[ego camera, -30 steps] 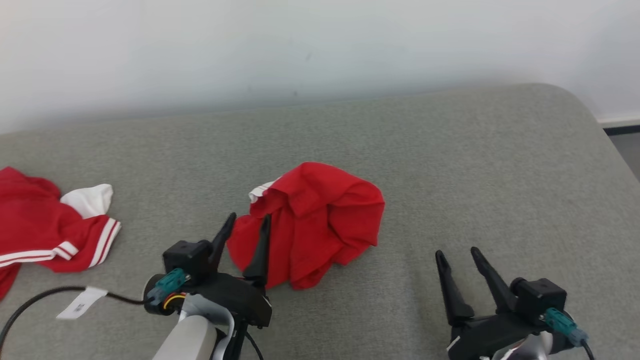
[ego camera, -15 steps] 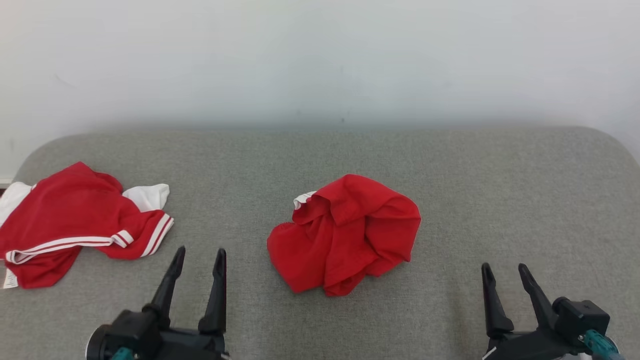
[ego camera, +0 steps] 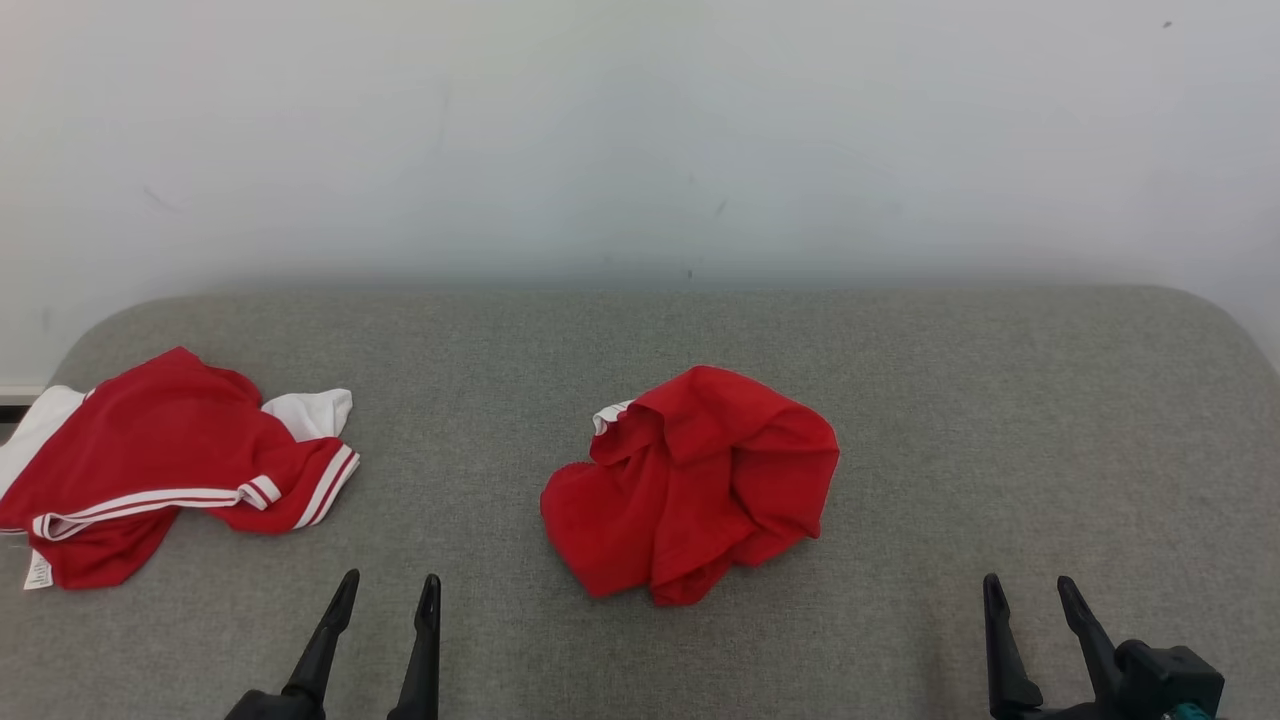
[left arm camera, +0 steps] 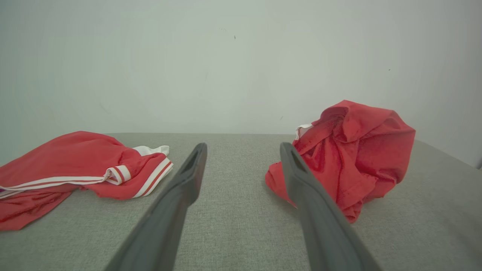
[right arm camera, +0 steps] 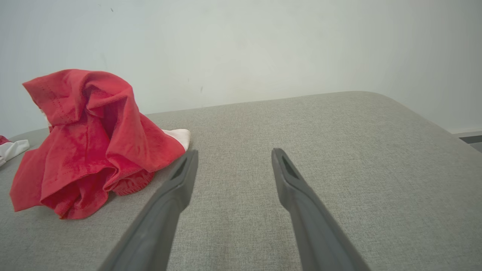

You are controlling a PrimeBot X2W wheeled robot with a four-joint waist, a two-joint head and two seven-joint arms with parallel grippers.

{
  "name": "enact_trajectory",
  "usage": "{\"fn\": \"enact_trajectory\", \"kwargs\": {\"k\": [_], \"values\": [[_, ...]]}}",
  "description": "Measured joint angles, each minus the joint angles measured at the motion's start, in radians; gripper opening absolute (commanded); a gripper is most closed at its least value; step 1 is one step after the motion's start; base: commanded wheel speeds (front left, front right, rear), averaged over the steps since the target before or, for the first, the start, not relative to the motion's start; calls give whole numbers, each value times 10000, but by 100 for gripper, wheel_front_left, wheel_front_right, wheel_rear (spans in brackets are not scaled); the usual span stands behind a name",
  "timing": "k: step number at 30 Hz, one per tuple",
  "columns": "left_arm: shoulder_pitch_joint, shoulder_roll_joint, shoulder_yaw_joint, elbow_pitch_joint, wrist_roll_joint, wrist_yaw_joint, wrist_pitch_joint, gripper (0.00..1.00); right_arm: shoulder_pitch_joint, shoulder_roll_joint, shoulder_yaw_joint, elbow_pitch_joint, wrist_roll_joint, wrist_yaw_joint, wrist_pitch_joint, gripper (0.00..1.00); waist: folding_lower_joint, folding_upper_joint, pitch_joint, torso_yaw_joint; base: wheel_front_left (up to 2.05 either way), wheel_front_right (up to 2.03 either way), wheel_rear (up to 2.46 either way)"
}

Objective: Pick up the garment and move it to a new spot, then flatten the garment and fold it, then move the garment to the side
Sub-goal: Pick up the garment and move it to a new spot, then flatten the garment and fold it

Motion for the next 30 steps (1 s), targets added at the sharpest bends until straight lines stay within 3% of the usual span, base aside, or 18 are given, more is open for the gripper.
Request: {"fn": "enact_trajectory", "kwargs": {"k": [25,30], "values": [[-45,-245,178,320,138,-198,0,100,-104,0,339,40,121,0,199,100,1,0,214,-271,0,0,0],[-294,-278,-349,422,-261,-198,0,100,-139,0,401,36,167,0,228,100,1,0,275,-433,0,0,0]]}}
